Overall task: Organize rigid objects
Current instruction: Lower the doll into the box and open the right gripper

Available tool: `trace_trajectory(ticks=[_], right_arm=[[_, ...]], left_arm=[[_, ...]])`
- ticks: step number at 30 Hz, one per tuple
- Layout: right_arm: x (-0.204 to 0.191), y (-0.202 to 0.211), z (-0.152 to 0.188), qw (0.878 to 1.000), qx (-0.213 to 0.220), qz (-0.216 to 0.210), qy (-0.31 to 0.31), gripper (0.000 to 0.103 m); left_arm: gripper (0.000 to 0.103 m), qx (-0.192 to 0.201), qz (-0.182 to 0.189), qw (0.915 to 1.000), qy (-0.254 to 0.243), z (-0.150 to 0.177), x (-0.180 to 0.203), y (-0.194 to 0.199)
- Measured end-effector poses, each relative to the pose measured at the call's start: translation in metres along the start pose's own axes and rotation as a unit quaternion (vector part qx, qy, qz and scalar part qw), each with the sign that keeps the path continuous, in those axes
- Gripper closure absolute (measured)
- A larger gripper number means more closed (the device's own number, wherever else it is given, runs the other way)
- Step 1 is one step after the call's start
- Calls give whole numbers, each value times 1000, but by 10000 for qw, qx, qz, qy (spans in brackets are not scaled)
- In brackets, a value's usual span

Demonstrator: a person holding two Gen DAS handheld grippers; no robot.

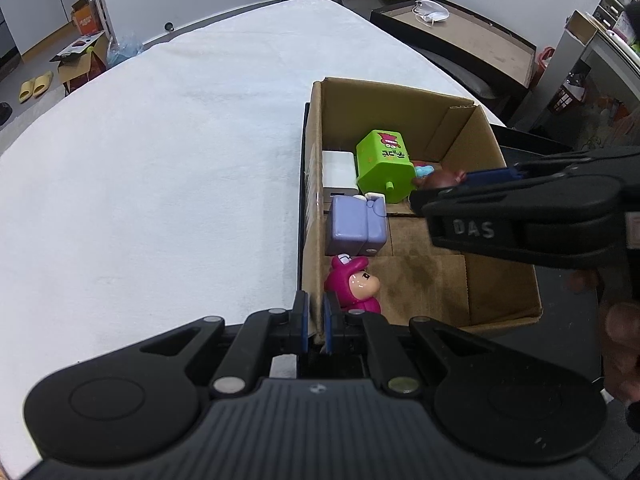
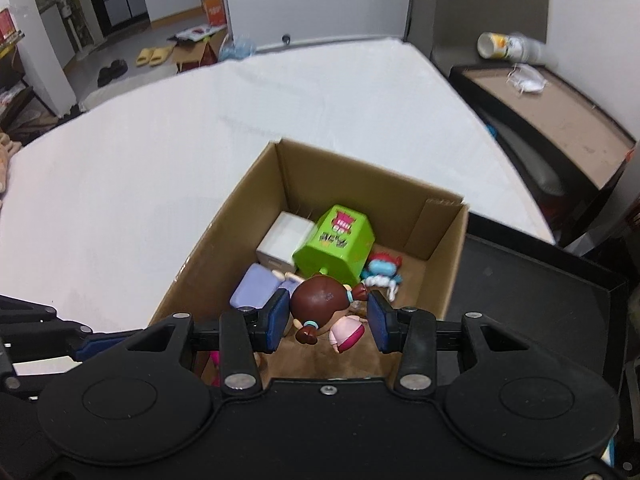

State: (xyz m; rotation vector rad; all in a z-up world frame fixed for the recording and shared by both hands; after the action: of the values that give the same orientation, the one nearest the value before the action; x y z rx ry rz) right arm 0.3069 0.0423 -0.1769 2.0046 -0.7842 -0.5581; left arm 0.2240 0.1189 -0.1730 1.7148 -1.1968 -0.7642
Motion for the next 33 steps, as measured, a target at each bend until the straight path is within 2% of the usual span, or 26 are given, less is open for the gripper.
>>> trace_trajectory(ticks=[6, 14, 27, 33], right_arm=[[2, -17, 0, 9994, -353, 25, -34, 61], [3, -30, -2, 9987, -486, -16, -145, 60], [10, 14, -1, 9997, 77, -143, -185, 60], [21, 40, 5, 9989, 285, -215, -296, 54]], left_arm=[[96, -4, 5, 10000, 1, 0, 0, -1], [96, -6, -5, 10000, -8, 1, 0, -1], [96, -21, -34, 10000, -26, 1, 2, -3], [96, -36, -95, 9999, -40, 1, 4, -1]])
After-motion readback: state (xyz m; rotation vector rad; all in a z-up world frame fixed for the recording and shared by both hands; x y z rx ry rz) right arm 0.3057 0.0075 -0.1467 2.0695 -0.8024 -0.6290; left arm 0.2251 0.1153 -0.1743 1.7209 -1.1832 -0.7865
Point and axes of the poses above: each gripper's, at about its wrist camera, not at the fingertips, and y roughly against the way its jaws point, x to its right, z to its underside, the point moved 1 cm from there along -y, roughly the way its jaws point, and after that the axes turned 5 degrees about -z, right-handed, at the moved point
